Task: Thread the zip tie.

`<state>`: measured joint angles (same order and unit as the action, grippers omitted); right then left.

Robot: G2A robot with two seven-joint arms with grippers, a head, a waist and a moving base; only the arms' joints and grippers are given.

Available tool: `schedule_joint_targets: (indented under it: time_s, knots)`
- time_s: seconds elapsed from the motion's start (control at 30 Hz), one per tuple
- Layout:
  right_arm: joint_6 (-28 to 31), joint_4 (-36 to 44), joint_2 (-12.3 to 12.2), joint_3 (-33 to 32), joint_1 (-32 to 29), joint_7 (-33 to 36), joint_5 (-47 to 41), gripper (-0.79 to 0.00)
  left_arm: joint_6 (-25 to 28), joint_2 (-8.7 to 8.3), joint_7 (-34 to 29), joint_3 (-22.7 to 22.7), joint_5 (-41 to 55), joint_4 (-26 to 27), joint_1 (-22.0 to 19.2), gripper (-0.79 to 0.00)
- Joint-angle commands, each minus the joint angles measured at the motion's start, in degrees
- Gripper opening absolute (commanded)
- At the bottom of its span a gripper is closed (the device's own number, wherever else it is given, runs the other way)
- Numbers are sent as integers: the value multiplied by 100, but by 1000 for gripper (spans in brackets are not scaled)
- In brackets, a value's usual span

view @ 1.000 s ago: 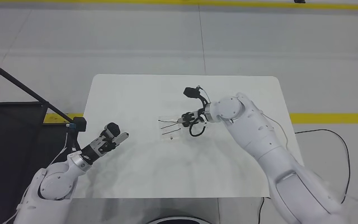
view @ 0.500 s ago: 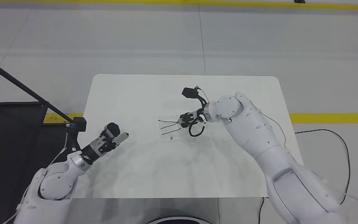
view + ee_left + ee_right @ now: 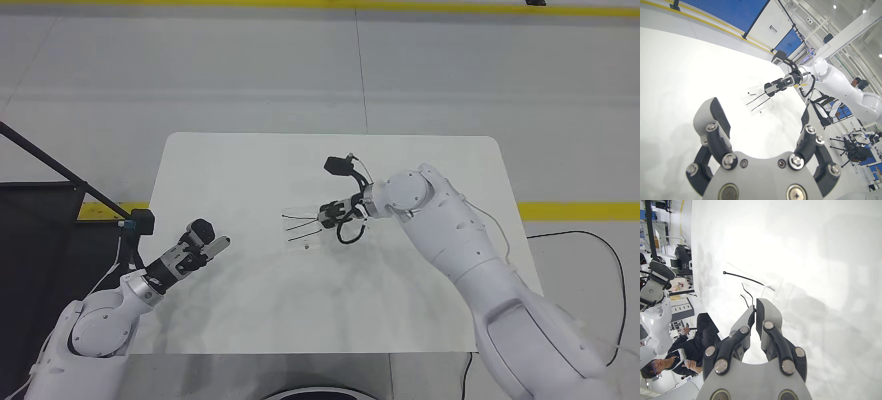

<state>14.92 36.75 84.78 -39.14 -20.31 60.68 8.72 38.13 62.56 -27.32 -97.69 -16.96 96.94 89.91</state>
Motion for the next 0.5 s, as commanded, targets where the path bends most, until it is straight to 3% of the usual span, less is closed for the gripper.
schedule_joint_targets:
  time_s: [0.0, 0.27, 0.47]
  knots:
    - [16, -10, -1, -25, 3, 6, -14, -776, 0, 0, 0, 0, 0, 0, 0, 0]
    - [175, 37, -64, -202, -5, -21, -26, -785, 0, 0, 0, 0, 0, 0, 0, 0]
    - [493, 553, -279, -534, -121, 108, 46, -785, -20, -3, -9, 13, -25, 61, -1, 0]
